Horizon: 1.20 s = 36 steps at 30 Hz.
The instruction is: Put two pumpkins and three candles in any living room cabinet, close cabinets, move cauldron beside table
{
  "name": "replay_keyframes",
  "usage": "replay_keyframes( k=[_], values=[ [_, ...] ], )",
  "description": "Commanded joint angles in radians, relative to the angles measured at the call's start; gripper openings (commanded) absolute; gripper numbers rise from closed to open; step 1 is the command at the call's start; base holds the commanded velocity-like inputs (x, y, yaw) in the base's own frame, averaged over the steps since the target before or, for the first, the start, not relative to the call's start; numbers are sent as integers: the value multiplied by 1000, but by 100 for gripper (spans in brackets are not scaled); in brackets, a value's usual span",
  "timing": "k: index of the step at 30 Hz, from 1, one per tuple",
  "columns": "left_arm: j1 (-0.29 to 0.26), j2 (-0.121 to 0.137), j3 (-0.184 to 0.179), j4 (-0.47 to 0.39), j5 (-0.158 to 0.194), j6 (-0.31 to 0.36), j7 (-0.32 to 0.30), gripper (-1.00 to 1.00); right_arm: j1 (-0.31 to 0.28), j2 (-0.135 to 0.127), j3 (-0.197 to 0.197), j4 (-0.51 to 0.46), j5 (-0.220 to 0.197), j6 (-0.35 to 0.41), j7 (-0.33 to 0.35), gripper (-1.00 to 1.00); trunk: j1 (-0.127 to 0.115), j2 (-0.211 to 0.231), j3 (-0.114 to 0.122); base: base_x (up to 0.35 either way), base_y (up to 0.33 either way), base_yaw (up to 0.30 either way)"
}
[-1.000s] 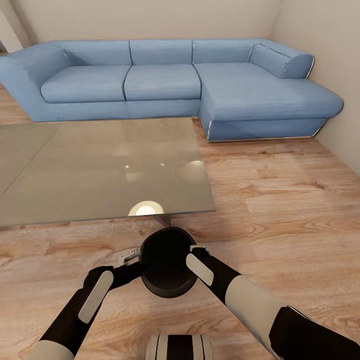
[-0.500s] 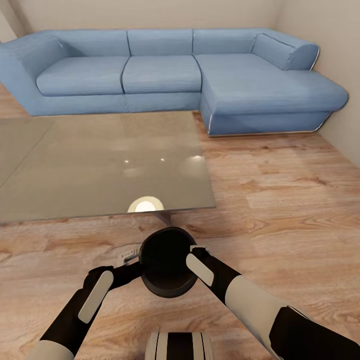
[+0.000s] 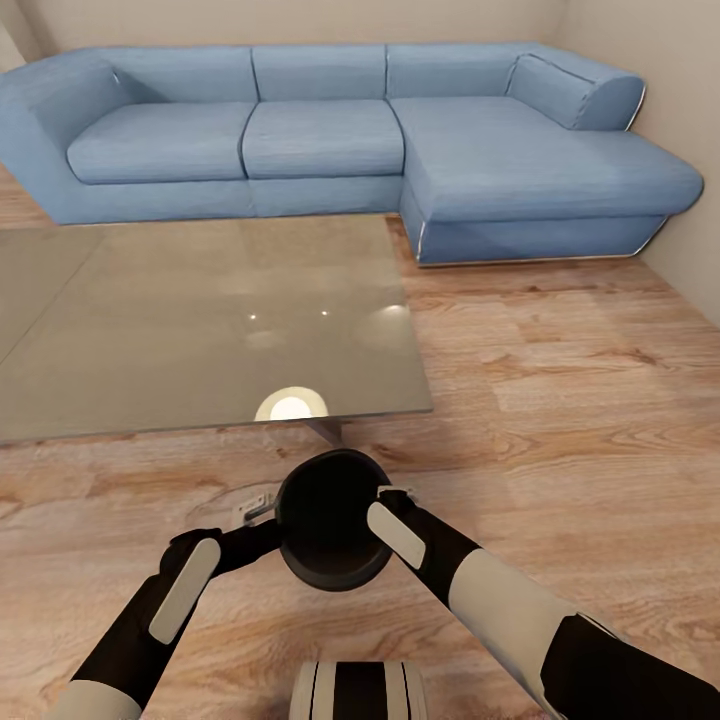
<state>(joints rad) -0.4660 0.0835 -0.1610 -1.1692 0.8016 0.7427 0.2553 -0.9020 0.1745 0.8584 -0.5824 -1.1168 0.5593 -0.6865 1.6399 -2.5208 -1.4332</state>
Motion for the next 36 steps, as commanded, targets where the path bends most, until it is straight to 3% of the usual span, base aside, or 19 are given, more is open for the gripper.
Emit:
replay_keyframes(
  k=[1,11,12,13,25,36],
  values=[
    [0,7,28,17,41,-26,5,-100,-2,0,7,61,-24,-13,73,-100,0,0,-1,0,0,0],
    [0,8,28,17,40,-26,5,-100,-2,0,8,61,-24,-35,73,-100,1,-1,-9,0,0,0],
    [0,8,28,17,40,-26,5,-100,-2,0,8,61,-24,-35,73,100,1,-1,-9,0,0,0],
    [0,8,29,17,40,-26,5,100,-2,0,9,61,-24,-35,73,100,1,-1,-9,0,0,0],
    [0,7,62,17,41,-26,4,100,-2,0,8,61,-24,-35,73,100,1,-1,-9,0,0,0],
    [0,7,63,17,41,-25,4,100,-2,0,8,61,-24,-35,73,100,-4,2,34,0,0,0]
  ],
)
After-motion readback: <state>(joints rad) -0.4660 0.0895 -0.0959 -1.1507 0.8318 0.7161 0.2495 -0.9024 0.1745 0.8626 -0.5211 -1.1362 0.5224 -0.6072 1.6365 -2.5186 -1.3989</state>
